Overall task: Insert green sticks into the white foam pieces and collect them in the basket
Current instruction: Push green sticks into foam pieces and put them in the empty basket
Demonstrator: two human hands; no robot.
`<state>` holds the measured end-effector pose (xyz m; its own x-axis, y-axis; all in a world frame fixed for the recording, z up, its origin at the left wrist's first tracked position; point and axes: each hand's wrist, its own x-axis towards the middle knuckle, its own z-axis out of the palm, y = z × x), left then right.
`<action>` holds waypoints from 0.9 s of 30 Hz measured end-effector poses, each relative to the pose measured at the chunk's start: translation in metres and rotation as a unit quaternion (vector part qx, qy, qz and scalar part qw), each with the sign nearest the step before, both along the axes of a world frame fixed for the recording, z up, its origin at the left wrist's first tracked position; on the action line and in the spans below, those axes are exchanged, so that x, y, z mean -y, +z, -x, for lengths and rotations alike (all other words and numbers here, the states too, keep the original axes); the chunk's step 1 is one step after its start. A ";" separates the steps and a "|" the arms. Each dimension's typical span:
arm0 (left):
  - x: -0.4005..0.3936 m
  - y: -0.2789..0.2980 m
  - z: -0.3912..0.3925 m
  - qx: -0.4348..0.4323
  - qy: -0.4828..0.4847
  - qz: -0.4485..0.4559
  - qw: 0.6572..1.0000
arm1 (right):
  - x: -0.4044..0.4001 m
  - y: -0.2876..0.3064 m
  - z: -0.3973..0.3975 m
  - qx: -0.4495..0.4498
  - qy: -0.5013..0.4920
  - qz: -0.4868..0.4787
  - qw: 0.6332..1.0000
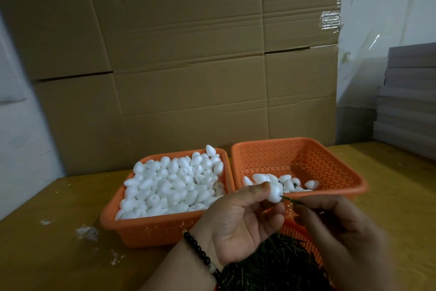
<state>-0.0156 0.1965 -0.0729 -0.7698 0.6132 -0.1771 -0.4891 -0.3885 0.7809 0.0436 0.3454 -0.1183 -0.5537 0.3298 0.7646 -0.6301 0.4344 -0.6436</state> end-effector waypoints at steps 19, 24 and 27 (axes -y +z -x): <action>-0.004 -0.008 0.000 -0.045 -0.007 0.024 0.999 | -0.002 -0.004 0.005 -0.037 -0.029 -0.082 0.996; -0.005 -0.010 0.000 -0.051 -0.005 0.031 0.998 | -0.003 -0.006 0.005 -0.020 -0.031 -0.082 0.996; -0.005 -0.011 0.000 -0.050 -0.006 0.027 0.998 | -0.003 -0.006 0.006 -0.017 -0.041 -0.077 0.996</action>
<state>-0.0161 0.2018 -0.0838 -0.7779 0.6141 -0.1335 -0.4122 -0.3383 0.8459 0.0376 0.3479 -0.1239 -0.5029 0.2506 0.8272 -0.6079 0.5778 -0.5447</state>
